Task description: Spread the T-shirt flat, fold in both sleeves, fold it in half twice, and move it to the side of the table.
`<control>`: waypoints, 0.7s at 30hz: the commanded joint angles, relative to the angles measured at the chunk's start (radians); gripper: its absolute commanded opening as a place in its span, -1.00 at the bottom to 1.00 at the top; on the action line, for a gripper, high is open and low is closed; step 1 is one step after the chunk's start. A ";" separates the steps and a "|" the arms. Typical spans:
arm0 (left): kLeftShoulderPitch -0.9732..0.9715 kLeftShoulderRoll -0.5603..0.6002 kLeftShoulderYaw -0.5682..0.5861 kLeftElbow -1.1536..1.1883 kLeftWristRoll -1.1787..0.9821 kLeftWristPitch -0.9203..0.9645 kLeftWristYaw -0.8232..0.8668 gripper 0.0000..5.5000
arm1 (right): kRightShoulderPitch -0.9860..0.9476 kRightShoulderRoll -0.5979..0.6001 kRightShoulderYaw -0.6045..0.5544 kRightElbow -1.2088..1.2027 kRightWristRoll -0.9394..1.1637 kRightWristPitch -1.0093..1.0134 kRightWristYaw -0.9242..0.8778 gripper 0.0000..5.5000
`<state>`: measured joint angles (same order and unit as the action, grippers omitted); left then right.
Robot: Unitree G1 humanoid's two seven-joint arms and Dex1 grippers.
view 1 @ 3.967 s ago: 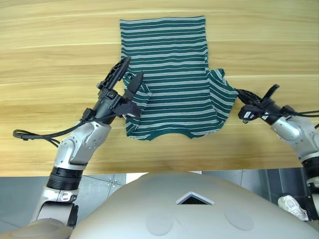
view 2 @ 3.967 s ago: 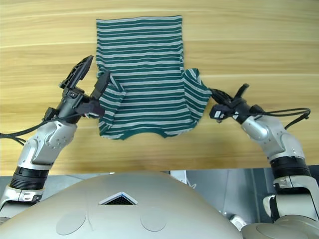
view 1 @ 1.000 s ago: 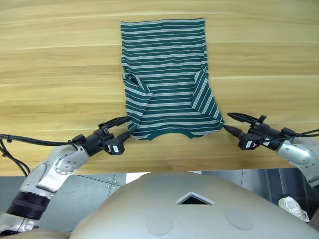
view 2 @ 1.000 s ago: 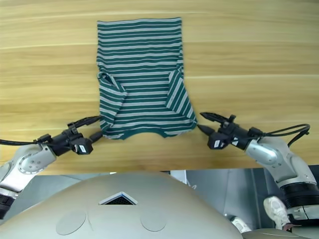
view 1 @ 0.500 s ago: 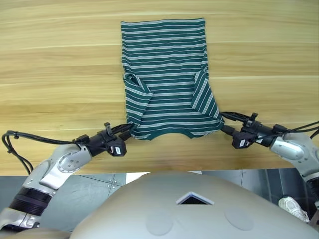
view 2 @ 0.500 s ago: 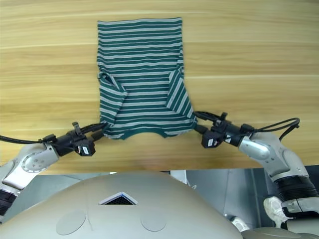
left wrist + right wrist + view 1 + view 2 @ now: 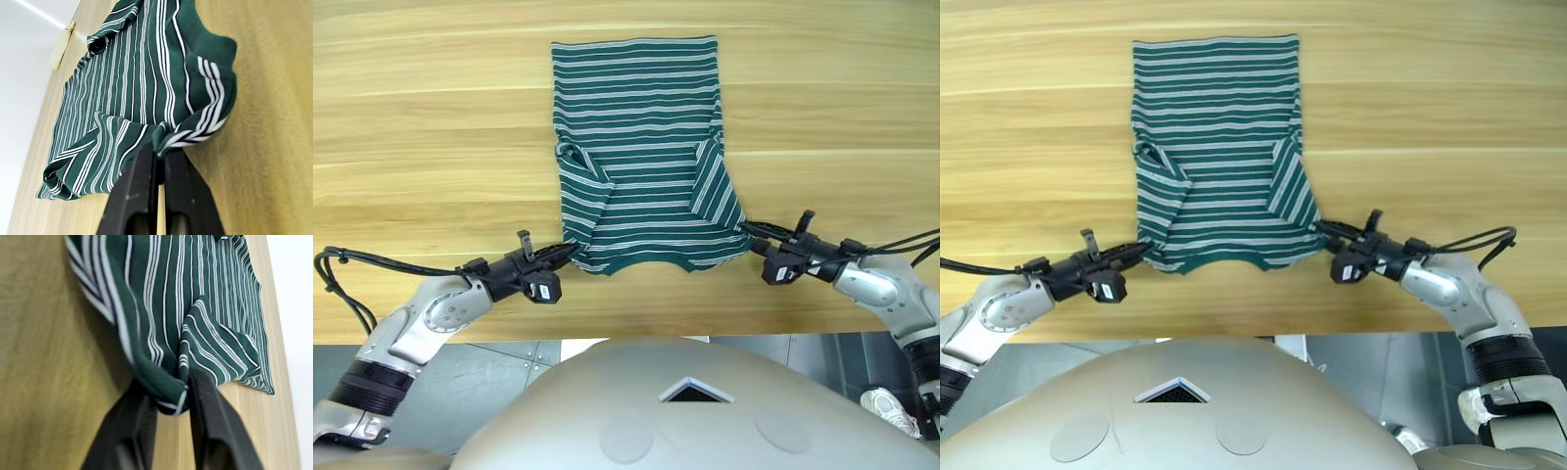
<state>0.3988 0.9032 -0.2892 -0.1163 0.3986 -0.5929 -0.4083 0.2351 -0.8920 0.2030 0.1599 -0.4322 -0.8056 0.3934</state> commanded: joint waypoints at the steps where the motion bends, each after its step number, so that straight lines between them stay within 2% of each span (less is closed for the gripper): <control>1: 0.040 -0.030 -0.067 0.136 0.093 0.053 -0.027 -1.00 | 0.016 -0.008 -0.016 -0.013 -0.002 0.007 0.001 -0.90; 3: 0.045 -0.038 -0.078 0.137 0.088 0.042 -0.030 -1.00 | 0.031 -0.009 -0.022 -0.026 0.005 0.004 -0.001 -0.99; 7: 0.098 -0.035 -0.083 0.105 0.040 0.022 -0.046 -1.00 | 0.071 -0.006 -0.034 -0.053 0.012 0.003 -0.007 -1.00; 14: 0.298 -0.024 -0.116 0.015 -0.144 -0.050 -0.051 -1.00 | 0.337 -0.069 -0.117 -0.226 0.220 0.005 0.047 -1.00; 17: 0.341 -0.015 -0.057 -0.044 -0.211 -0.076 -0.024 -1.00 | 0.392 -0.071 -0.160 -0.277 0.269 0.025 0.062 -1.00; 21: 0.176 -0.098 0.093 -0.043 -0.289 -0.059 0.048 -1.00 | 0.268 0.000 -0.159 -0.294 0.307 0.076 0.054 -1.00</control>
<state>0.6915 0.8611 -0.2762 -0.1637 0.1471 -0.6790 -0.4087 0.5960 -0.9405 0.0482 -0.1174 -0.1473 -0.7659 0.4482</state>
